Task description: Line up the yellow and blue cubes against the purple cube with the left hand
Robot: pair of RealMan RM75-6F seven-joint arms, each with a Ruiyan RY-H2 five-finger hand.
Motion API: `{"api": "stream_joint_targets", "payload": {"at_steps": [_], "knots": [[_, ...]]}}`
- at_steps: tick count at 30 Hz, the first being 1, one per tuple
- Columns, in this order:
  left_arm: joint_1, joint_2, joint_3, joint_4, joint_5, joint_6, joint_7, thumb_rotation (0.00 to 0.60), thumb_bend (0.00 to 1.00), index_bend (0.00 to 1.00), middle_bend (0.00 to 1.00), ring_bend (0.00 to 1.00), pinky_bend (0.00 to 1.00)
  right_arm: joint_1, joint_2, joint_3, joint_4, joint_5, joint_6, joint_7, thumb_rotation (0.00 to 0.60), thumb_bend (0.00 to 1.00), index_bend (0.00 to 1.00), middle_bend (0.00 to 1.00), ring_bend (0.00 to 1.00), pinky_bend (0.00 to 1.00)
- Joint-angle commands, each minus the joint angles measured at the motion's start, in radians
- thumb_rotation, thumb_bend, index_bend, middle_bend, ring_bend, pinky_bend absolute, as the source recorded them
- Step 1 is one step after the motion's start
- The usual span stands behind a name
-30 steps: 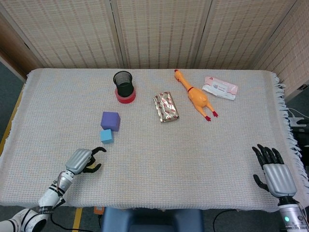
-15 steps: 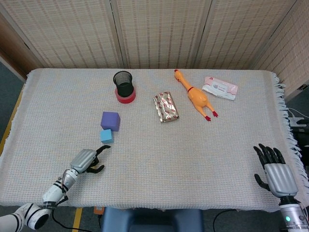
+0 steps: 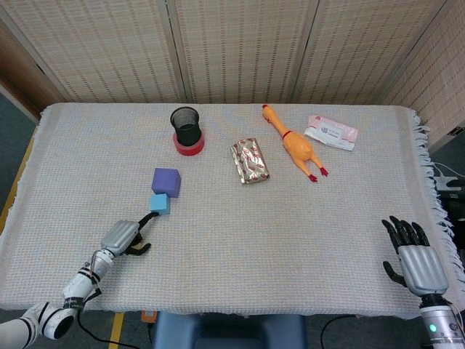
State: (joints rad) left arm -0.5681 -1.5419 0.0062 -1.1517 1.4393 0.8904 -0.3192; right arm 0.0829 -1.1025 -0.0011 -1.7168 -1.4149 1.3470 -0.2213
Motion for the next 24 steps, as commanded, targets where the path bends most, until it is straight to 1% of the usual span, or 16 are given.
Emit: {"api": "stream_joint_targets", "payload": {"at_steps": [1,24], "knots": [[0.0,-0.001,-0.003,0.002,-0.003,0.0,-0.001,0.6,0.4,0.11,1.0,1.0,1.0,0.001,-0.001,0.0,0.001,0.002,-0.003,-0.002,0.6,0.1,0.0,0.0,0.0,0.0],[-0.021,-0.037,-0.018,0.069,-0.004,-0.02,-0.045,0.6,0.4,0.09,1.0,1.0,1.0,0.001,0.0,0.004,0.002,0.011,-0.002,-0.001,0.6,0.1,0.0,0.0,0.0,0.0]]}}
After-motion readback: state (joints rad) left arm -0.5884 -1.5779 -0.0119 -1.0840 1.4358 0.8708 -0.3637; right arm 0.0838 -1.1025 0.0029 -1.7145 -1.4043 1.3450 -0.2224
